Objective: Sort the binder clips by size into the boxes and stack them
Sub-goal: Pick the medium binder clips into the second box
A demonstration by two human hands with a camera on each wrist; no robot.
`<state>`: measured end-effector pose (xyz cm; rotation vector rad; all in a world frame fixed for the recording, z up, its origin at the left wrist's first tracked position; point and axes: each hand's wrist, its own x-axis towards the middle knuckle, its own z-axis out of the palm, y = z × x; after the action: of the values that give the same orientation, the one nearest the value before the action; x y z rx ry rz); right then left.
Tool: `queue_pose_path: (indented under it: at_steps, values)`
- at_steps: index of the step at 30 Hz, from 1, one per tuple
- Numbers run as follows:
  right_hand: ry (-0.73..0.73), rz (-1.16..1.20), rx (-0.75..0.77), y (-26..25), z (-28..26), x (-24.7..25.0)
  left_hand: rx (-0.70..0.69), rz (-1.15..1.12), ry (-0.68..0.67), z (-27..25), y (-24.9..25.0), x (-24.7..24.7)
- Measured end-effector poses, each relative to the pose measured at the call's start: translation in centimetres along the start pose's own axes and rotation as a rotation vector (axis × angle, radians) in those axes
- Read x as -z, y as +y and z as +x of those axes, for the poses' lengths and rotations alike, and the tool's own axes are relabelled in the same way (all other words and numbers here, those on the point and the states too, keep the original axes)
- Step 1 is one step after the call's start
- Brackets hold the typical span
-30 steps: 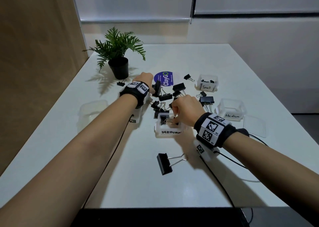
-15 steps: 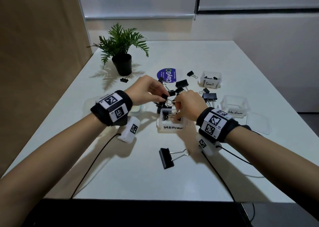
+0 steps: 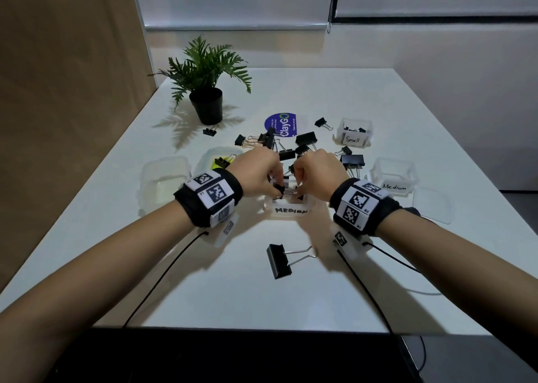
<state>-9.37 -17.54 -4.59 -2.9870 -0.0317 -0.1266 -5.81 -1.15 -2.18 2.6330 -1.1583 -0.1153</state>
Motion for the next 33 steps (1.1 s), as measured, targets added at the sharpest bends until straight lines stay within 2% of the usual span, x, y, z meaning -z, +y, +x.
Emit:
queue_pose_path:
  at_steps: [2,10,20,25,29,33]
  values:
    - [-0.025,0.003,0.005,-0.1,-0.1,0.2,0.052,0.118,0.003,-0.2,0.5,-0.2]
    - [-0.022,-0.032,0.019,-0.3,-0.2,0.2,0.119,0.23,0.005,0.1,1.8,-0.3]
    - [-0.004,-0.009,0.018,0.1,-0.3,0.7,0.184,0.013,0.017,0.6,1.5,-0.8]
    - [0.012,-0.041,0.039,0.1,-0.8,1.2,0.191,0.003,0.036,0.5,1.8,-0.9]
    - [-0.052,0.023,0.008,0.6,-0.7,2.0,0.2,0.049,0.031,0.6,2.3,-0.8]
    - [-0.197,0.187,-0.047,2.0,-0.2,3.5,0.216,0.041,0.04,0.8,2.2,-0.9]
